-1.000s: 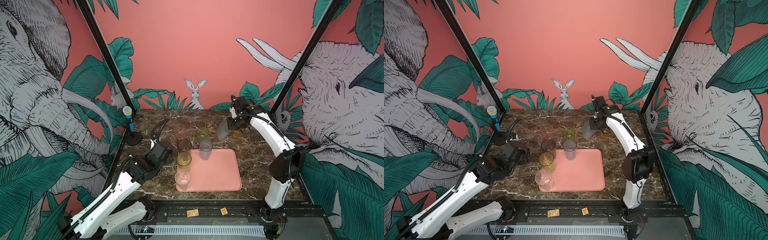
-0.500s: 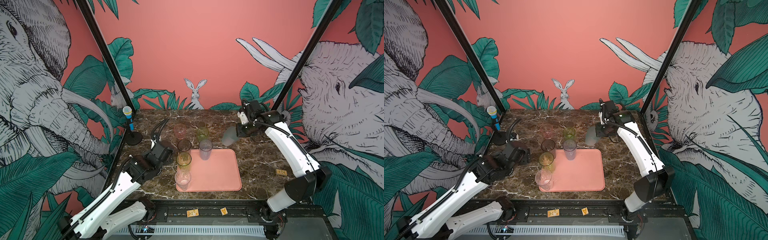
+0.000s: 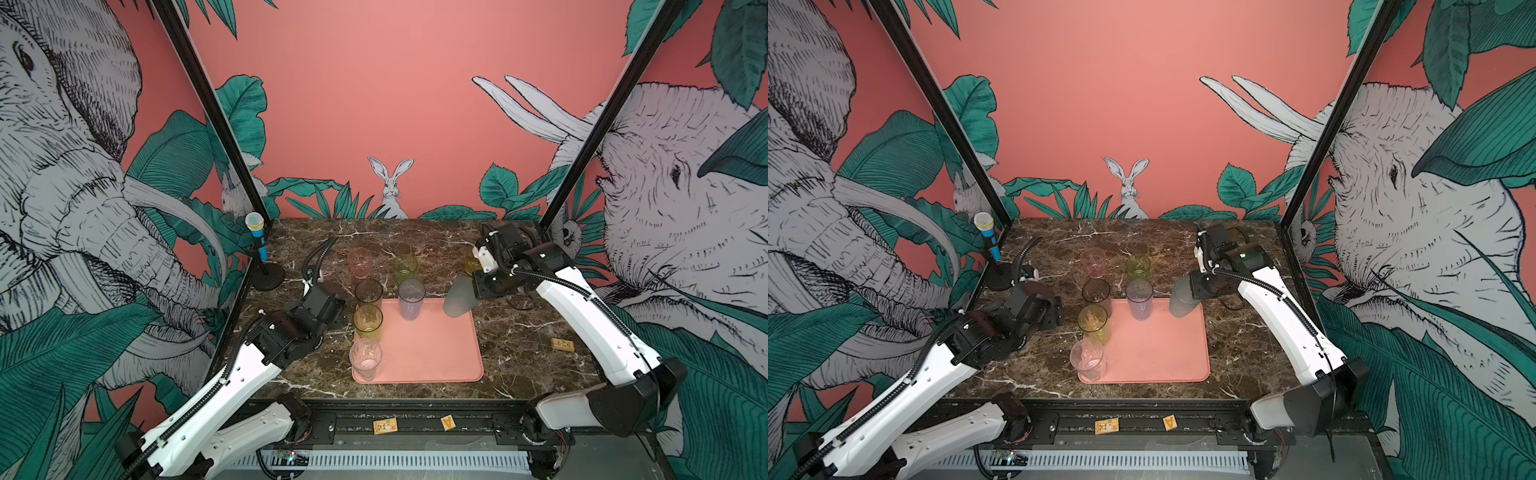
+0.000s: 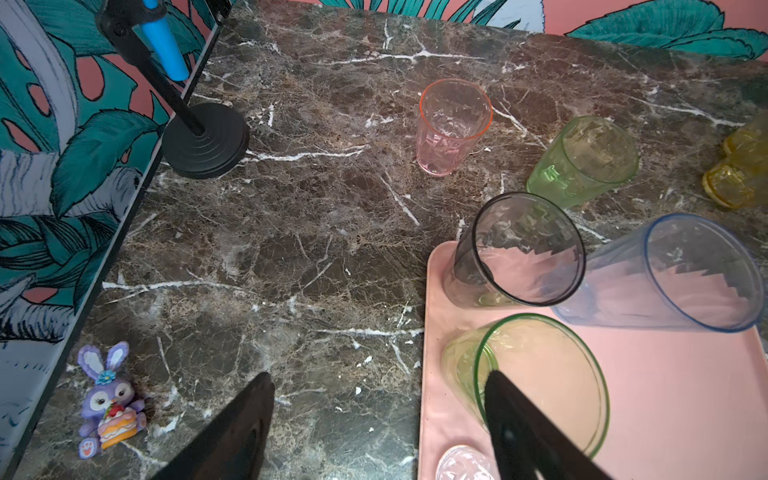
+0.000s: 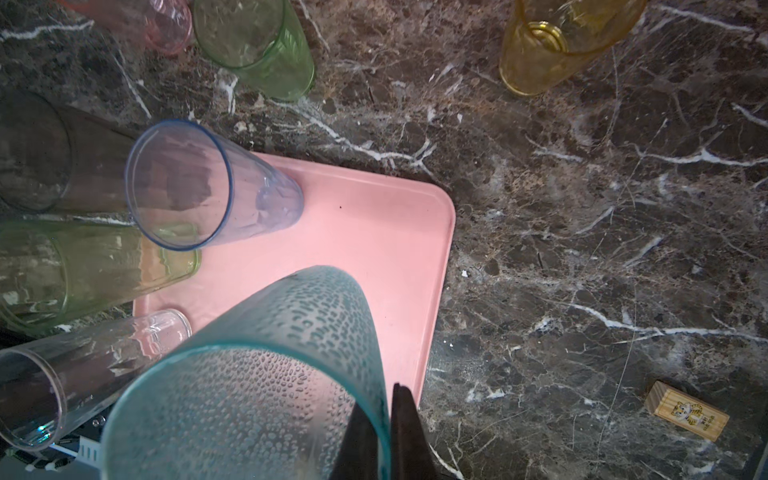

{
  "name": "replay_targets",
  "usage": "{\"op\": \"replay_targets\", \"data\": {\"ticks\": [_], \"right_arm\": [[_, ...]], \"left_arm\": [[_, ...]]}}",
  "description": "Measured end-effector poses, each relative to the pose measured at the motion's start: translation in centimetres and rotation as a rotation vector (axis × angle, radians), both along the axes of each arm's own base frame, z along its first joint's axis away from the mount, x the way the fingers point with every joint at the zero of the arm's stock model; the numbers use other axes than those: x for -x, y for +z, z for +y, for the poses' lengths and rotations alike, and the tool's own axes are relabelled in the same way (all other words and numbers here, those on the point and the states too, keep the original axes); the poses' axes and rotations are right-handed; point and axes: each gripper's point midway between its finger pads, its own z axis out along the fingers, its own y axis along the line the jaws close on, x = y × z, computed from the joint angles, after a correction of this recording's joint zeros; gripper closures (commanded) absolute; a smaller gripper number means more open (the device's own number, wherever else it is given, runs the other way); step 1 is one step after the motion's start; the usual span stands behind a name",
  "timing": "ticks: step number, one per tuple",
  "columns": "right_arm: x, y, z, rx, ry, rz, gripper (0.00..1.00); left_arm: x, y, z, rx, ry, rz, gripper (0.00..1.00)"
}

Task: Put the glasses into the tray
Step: 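Carry the teal glass over the pink tray near the light blue glass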

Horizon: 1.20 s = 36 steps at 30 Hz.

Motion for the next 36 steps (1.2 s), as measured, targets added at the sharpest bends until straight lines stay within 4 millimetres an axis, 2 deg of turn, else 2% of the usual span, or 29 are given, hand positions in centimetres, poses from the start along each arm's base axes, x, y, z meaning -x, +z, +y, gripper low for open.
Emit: {"op": "replay_targets", "data": {"ticks": [7,14,23,31,36], "right_arm": [[2.6,-1.1,1.4,0.029,0.050,0.016,1.00],[4.7,-3.1,1.7,0.074,0.064,0.044,1.00],[5.9,-5.8,2.3,0.117,0.054,0.046,1.00],[5.8,-6.3,4.5,0.097,0.065,-0.004,1.00],[5.6,-7.4,6.3,0.117,0.086,-0.003,1.00]], "left_arm": [[0.1,-0.1,-0.2,0.022,0.002,0.007,0.19],[0.3,-0.1,-0.3,0.041,0.003,0.010,0.19],[0.5,0.0,-0.2,0.061,0.008,0.006,0.19],[0.7,-0.2,0.0,0.063,0.009,0.006,0.19],[0.7,-0.3,0.0,0.062,0.009,0.008,0.19]]}}
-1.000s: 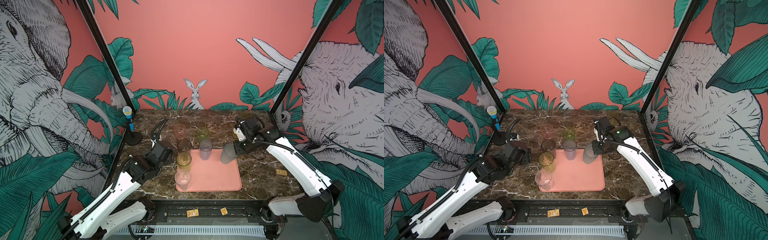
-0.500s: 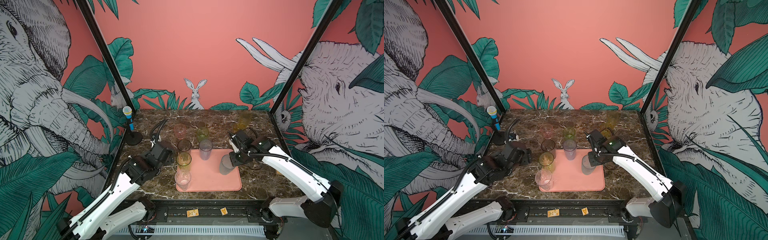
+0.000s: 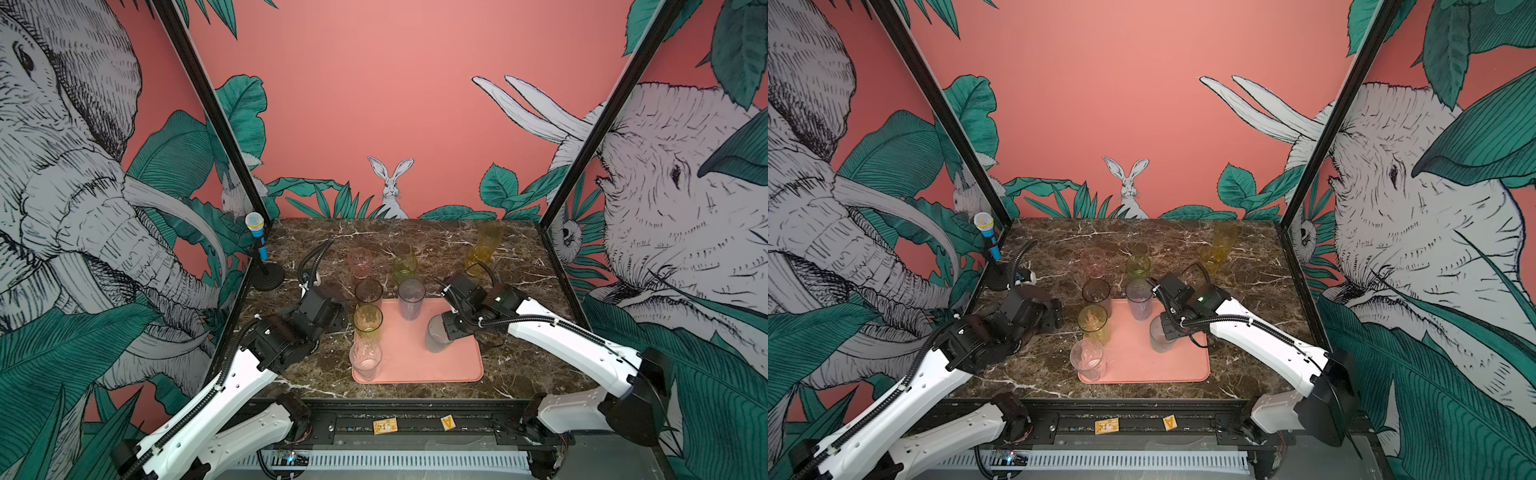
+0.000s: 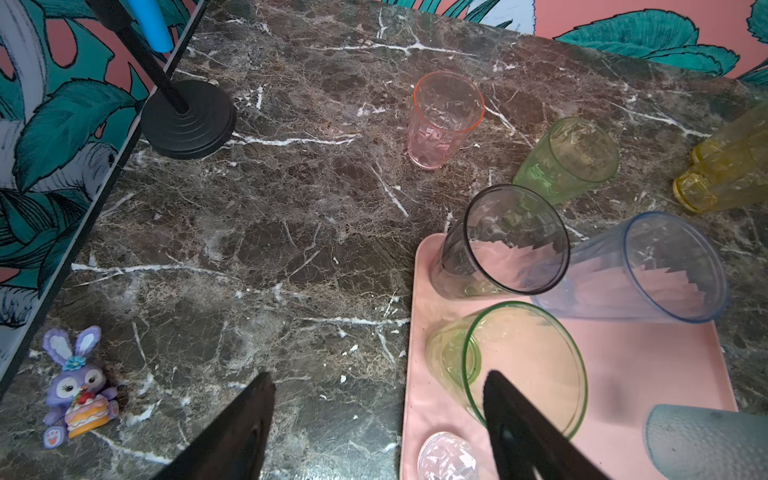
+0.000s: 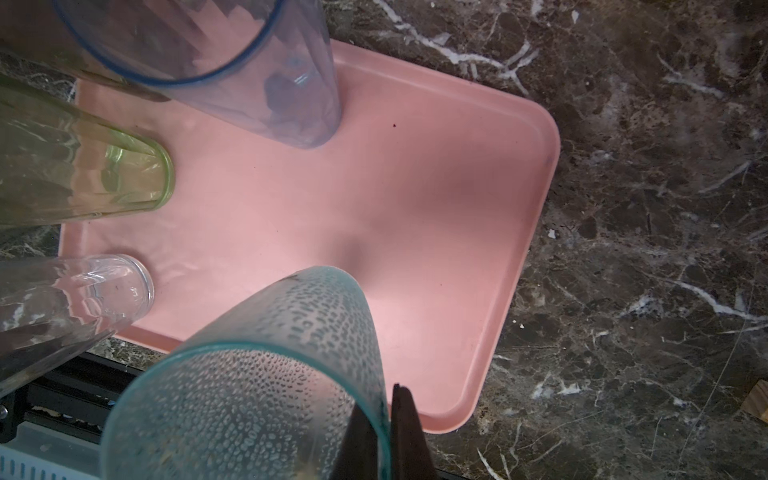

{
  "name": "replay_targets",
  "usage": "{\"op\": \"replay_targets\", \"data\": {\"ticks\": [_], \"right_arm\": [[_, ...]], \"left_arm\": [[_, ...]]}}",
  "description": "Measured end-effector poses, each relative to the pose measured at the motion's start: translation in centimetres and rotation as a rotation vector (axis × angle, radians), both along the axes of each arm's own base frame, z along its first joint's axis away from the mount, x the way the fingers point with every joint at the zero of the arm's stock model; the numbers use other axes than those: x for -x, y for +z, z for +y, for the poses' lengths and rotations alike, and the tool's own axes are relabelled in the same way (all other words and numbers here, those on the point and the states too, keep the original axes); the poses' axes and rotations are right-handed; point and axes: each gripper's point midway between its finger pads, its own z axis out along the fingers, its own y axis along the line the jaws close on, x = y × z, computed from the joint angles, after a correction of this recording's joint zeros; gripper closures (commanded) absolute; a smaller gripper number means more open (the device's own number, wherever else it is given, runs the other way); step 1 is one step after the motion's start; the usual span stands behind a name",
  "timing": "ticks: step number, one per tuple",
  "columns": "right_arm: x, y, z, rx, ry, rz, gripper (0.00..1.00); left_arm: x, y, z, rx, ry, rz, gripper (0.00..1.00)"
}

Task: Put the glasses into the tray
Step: 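Carry the teal glass over the pink tray near the light blue glass, then lower the teal glass onto the tray and open the right gripper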

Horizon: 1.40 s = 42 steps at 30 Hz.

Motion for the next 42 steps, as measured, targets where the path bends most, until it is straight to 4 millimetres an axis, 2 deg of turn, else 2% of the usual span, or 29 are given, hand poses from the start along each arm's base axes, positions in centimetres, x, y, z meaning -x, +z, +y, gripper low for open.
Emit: {"op": "replay_targets", "data": {"ticks": [7,16,26,42], "right_arm": [[-0.3,-0.8,2.8,0.014,0.038,0.001,1.00],[-0.8,-1.2,4.6,0.027,0.048,-0.010,1.00],[-1.4,-1.3,5.5,0.036,0.051,-0.020,1.00],[-1.9,-3.0,6.1,0.069,0.052,-0.001,0.98]], "left_arm": [[0.2,-0.2,0.2,-0.001,0.000,0.001,0.19],[0.2,-0.3,0.2,0.000,0.000,0.000,0.19],[0.5,-0.3,0.4,0.005,0.001,-0.006,0.19],[0.5,-0.3,0.5,0.002,0.000,-0.002,0.19]]}}
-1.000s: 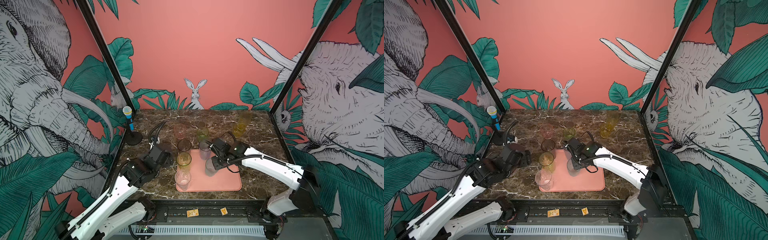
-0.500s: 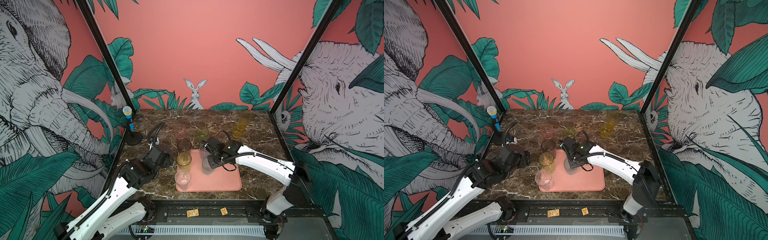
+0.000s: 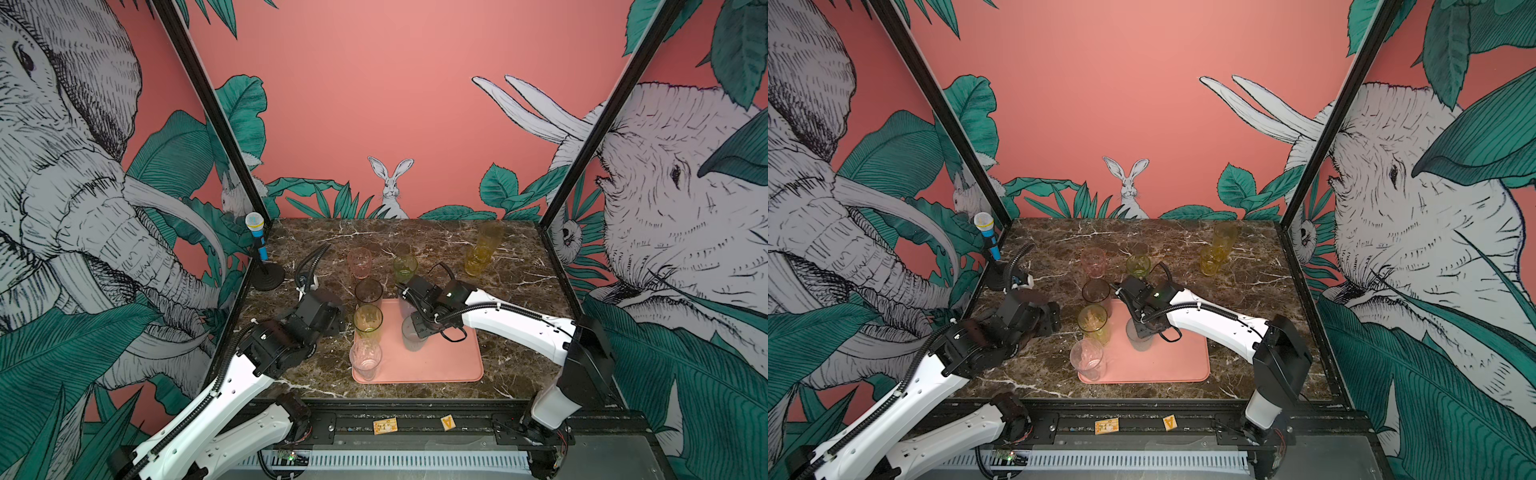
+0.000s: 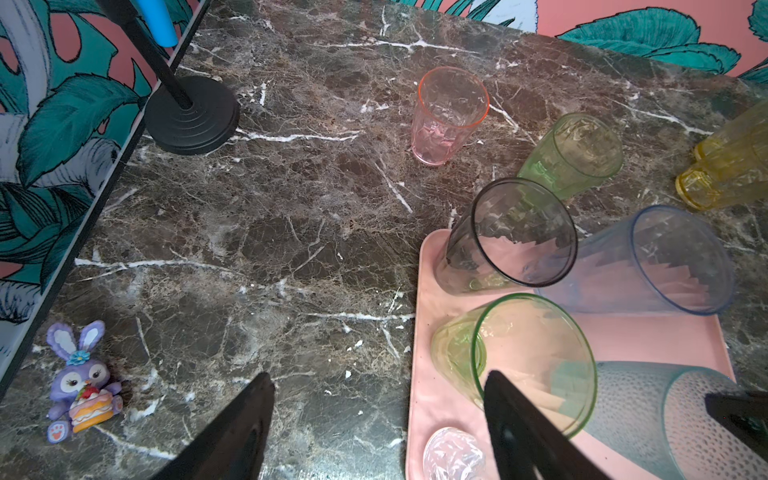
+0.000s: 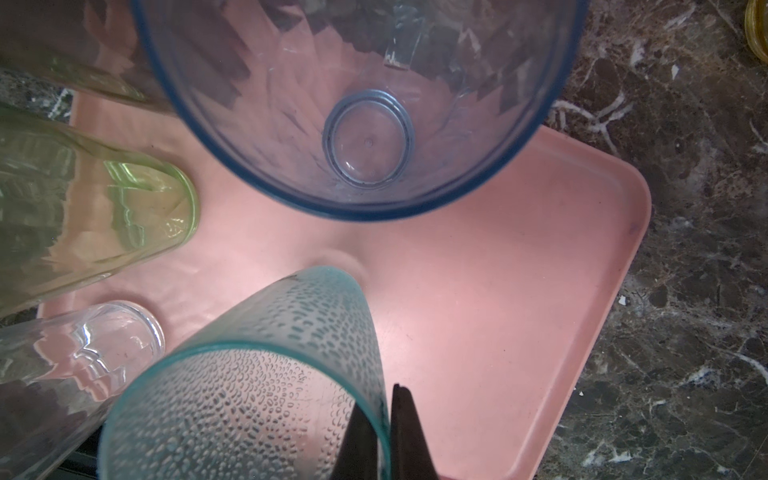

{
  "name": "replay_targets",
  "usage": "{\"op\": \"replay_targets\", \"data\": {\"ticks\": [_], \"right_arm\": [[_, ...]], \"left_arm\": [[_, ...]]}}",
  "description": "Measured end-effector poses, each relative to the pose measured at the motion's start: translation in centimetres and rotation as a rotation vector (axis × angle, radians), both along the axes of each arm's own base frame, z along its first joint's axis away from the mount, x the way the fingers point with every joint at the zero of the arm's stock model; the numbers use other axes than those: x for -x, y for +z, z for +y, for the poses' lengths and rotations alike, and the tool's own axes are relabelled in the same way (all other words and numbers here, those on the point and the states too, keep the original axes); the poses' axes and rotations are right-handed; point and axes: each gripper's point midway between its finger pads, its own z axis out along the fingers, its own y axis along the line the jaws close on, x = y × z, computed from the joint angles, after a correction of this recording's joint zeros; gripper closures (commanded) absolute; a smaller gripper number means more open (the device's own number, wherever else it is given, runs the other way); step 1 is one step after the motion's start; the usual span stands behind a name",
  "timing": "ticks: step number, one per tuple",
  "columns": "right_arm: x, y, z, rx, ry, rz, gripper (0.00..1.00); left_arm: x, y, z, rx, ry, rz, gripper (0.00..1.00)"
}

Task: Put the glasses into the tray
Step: 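Lower the teal glass onto the tray and open the right gripper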

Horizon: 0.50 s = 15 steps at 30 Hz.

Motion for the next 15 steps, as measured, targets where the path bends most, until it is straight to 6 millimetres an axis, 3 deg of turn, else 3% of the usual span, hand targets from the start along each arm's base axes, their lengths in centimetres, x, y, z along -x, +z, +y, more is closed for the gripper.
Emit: {"op": "replay_targets", "data": {"ticks": [11,15], "right_arm": [[-0.9,-0.5,0.7,0.025,0.007,-0.008,0.94],[-1.2,-0.3,0.9,0.025,0.012,-0.020,0.86]], "left_arm": [[0.2,0.0,0.2,0.000,0.000,0.000,0.19],[0.4,0.1,0.3,0.001,0.000,-0.002,0.19]]}}
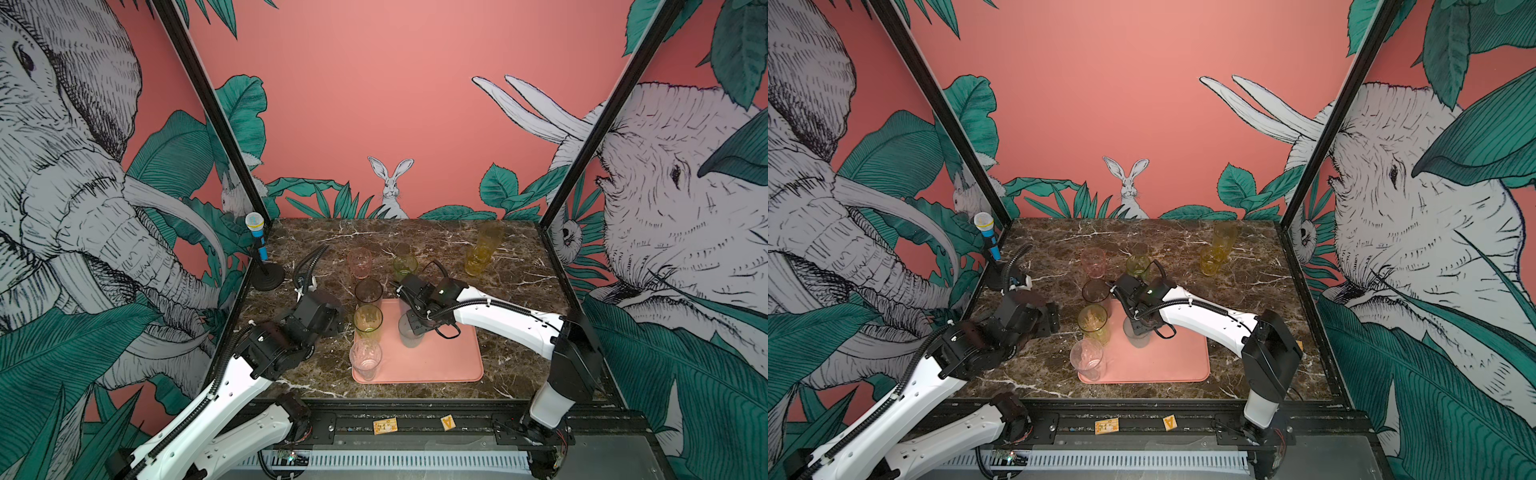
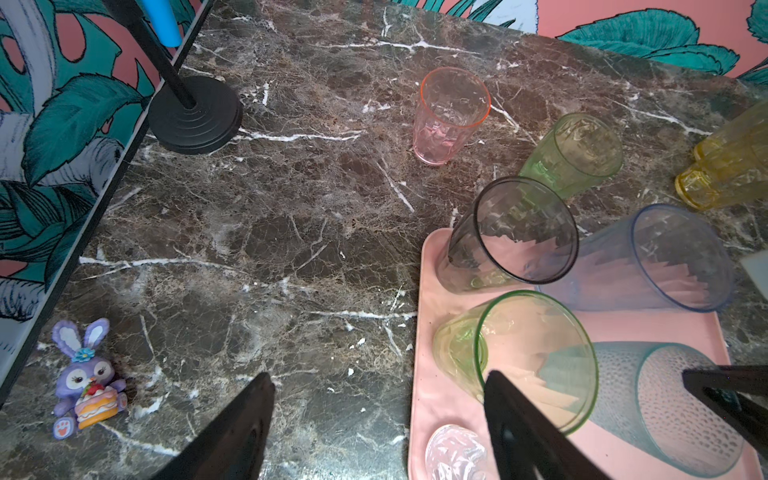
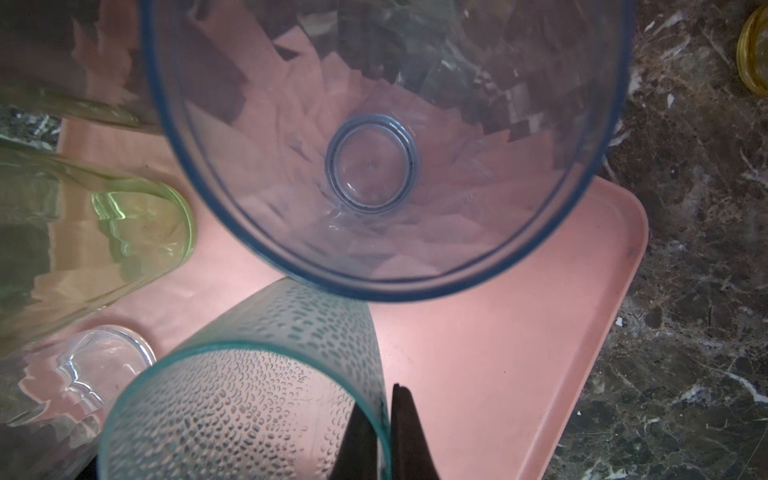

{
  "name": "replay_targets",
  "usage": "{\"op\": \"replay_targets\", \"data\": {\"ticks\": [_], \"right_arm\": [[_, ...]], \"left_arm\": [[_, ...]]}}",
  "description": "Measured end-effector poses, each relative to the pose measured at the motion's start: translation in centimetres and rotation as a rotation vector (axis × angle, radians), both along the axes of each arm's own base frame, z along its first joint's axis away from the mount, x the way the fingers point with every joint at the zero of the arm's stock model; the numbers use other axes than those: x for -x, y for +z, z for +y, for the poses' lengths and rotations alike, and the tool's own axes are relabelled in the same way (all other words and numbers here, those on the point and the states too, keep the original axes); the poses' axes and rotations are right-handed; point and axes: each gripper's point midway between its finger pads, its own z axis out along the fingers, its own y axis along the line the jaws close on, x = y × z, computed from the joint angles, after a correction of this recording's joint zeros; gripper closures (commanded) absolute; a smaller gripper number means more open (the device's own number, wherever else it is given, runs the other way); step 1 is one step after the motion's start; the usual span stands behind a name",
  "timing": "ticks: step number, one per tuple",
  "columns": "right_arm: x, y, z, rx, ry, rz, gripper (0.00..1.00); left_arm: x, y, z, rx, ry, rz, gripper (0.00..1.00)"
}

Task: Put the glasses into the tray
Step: 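Lower the teal glass onto the tray and open the right gripper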

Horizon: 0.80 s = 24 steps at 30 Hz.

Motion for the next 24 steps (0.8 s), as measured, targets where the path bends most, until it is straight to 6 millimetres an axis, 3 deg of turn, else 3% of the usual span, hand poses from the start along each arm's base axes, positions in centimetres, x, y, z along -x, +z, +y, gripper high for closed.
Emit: {"op": "replay_targets", "data": {"ticks": [5,16,24], "right_arm": [[-0.2,-0.2,0.1,0.010,0.000,-0.001,0.74],[0.0,-0.2,0.0,0.013,-0.009,0.010,0.64],[-0.2,1.8,0.5,-0.021,-0.009,-0.002,0.58]], "left_arm": [[0.0,0.0,0.0,0.001,0.000,0.000,0.19],[0.0,0.0,0.0,0.002,0.000,0.000,0.19],[0.1,0.0,0.0,0.006,0.004,0.001,0.19]]}}
